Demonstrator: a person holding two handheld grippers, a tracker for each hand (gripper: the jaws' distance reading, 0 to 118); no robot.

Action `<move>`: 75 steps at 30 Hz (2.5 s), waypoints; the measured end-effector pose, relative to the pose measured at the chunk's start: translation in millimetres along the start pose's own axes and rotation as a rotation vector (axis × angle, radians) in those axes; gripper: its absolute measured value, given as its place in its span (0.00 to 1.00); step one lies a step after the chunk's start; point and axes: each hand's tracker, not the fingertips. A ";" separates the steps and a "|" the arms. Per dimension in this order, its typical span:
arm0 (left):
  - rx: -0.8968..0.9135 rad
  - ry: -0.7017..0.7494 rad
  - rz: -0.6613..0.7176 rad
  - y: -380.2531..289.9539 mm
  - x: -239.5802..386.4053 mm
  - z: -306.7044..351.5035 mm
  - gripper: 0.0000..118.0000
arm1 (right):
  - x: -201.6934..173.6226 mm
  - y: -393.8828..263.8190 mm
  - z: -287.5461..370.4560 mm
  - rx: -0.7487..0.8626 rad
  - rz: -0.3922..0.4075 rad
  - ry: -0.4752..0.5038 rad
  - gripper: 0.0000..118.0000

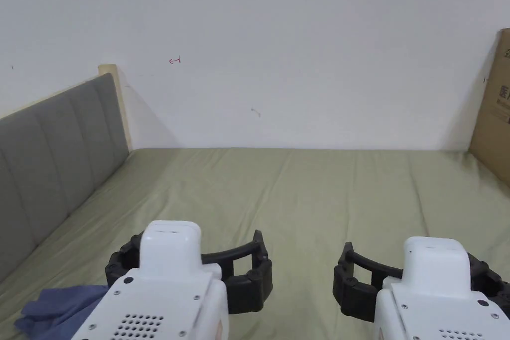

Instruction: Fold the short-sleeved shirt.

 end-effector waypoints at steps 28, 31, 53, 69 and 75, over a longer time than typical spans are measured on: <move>-0.062 0.081 -0.023 6.4 -11.9 -1.5 0.00 | -7.2 12.8 2.7 -0.005 0.042 0.014 0.00; -0.053 0.120 -0.035 9.3 -20.9 2.5 0.00 | -13.9 14.1 -2.3 -0.014 0.051 0.039 0.00; -0.238 0.533 0.080 -13.4 -168.8 46.9 0.00 | -157.2 -7.9 -27.7 -0.189 0.083 0.536 0.00; -0.742 0.261 0.248 -178.2 -202.5 -126.4 0.94 | -118.0 -53.9 -78.6 -0.433 0.055 0.424 0.00; -0.861 0.339 0.114 -221.1 -187.3 -149.8 0.86 | -101.8 -65.9 -88.5 -0.475 0.043 0.371 0.00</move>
